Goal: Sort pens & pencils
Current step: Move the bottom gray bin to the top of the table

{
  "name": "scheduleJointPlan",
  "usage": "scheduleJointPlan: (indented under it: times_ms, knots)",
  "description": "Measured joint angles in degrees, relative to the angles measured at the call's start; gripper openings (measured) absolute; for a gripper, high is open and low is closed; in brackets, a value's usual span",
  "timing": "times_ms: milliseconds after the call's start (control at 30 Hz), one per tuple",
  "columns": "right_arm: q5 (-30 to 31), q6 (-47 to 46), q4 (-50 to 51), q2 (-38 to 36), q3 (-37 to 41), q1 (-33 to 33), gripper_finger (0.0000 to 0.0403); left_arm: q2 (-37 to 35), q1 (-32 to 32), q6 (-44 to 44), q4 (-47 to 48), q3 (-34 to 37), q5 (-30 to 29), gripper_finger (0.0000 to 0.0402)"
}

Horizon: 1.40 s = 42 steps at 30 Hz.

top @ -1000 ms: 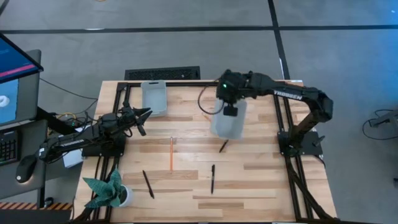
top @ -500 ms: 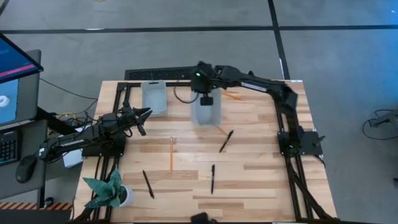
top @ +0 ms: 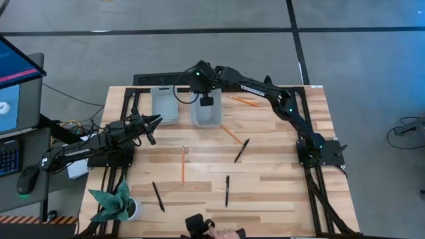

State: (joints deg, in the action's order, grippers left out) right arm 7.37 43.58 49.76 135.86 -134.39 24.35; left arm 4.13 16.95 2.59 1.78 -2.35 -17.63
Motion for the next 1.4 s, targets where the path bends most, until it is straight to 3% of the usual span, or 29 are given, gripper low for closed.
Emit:
scheduleJointPlan:
  times_ms: [400,700,1400]
  knots:
    - [-0.43,-1.33,-0.81,4.04,-0.03,0.78,0.0049,-0.01,0.00,-0.04,-0.17,0.04,-1.56,0.0073]
    - [-2.10,-1.14,-6.31,4.10,0.01,1.23,0.0051,-0.01,0.02,-0.24,-0.19,0.04,-1.77,0.0073]
    - [-2.05,-1.58,-6.56,4.10,0.05,1.19,0.0052,-0.01,0.00,0.17,-0.21,0.04,-1.73,0.0073]
